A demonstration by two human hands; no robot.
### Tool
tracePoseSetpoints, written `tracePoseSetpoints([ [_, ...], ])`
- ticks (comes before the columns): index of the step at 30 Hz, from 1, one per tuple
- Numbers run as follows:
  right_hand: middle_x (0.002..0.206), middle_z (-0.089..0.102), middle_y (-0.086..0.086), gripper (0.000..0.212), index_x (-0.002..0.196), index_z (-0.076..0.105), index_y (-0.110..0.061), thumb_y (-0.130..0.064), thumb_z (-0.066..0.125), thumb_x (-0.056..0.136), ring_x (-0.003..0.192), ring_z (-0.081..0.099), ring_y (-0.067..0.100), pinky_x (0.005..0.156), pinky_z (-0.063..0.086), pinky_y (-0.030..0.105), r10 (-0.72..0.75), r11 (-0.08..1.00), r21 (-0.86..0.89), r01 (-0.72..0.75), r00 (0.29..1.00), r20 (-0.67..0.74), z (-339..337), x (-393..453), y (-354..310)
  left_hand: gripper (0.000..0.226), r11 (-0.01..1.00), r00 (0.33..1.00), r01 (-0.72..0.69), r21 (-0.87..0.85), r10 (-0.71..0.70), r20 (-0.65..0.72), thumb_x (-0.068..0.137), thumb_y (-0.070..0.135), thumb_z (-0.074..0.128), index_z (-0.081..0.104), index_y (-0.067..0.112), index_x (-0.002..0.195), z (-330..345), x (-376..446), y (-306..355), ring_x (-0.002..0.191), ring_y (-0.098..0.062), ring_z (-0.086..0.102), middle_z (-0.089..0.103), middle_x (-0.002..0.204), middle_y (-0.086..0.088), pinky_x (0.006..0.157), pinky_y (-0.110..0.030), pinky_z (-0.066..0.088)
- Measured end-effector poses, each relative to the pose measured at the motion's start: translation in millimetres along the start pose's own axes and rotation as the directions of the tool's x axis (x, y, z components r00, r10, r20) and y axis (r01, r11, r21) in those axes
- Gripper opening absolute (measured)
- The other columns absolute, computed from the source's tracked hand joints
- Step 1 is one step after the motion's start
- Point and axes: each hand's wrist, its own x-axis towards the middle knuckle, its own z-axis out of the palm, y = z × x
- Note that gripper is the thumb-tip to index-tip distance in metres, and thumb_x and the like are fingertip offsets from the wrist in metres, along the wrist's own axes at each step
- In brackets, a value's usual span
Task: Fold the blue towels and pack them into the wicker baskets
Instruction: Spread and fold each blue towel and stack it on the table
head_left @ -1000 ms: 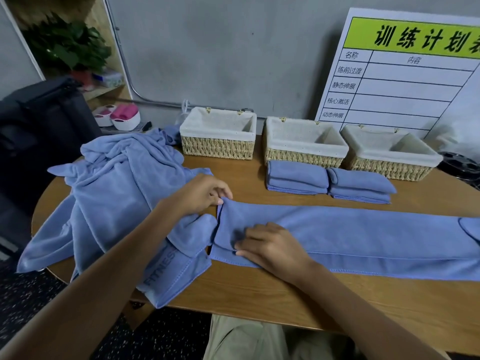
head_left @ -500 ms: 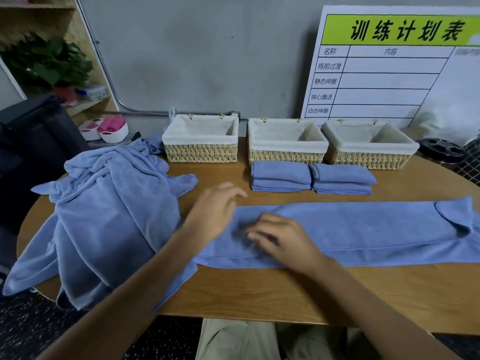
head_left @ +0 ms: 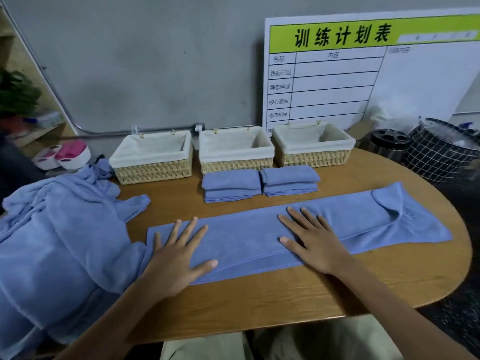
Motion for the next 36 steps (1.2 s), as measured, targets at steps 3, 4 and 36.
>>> tracePoseSetpoints([
  [3,0.165,0.008,-0.015,0.078,0.155,0.024,-0.041,-0.077,0.011,0.087,0.153,0.002,0.013,0.123,0.008,0.04,-0.054,0.991,0.124,0.059,0.997,-0.046,-7.8,-4.7,8.0,0.119,0.999,0.999,0.008,0.035,-0.009,0.048,0.053,0.103,-0.012,-0.009,0.044,0.156,-12.6,5.0,6.1,0.151,-0.023,-0.022,-0.032,0.159,0.015,0.118,-0.065,0.004],
  [4,0.162,0.023,-0.012,0.079,0.15,0.038,-0.037,-0.079,0.012,0.088,0.15,0.017,0.014,0.12,0.021,0.039,-0.059,0.981,0.178,0.078,0.992,-0.113,-11.6,-7.9,12.3,0.119,1.0,0.999,0.001,0.016,-0.001,0.041,0.055,0.103,-0.009,-0.003,0.042,0.157,-18.6,9.4,13.5,0.153,-0.023,-0.015,-0.026,0.163,0.013,0.119,-0.062,0.007],
  [36,0.093,0.068,-0.01,0.016,0.1,0.074,-0.02,-0.011,0.076,0.087,0.087,0.064,0.005,0.075,0.049,0.015,0.42,0.841,0.527,-0.125,0.765,-0.489,-55.1,-134.7,255.1,0.028,0.809,0.963,-0.263,-0.526,0.183,-0.199,0.083,0.053,0.071,0.068,0.027,0.094,-22.3,220.1,410.3,0.082,-0.012,0.066,0.067,0.081,0.012,0.077,-0.038,0.056],
])
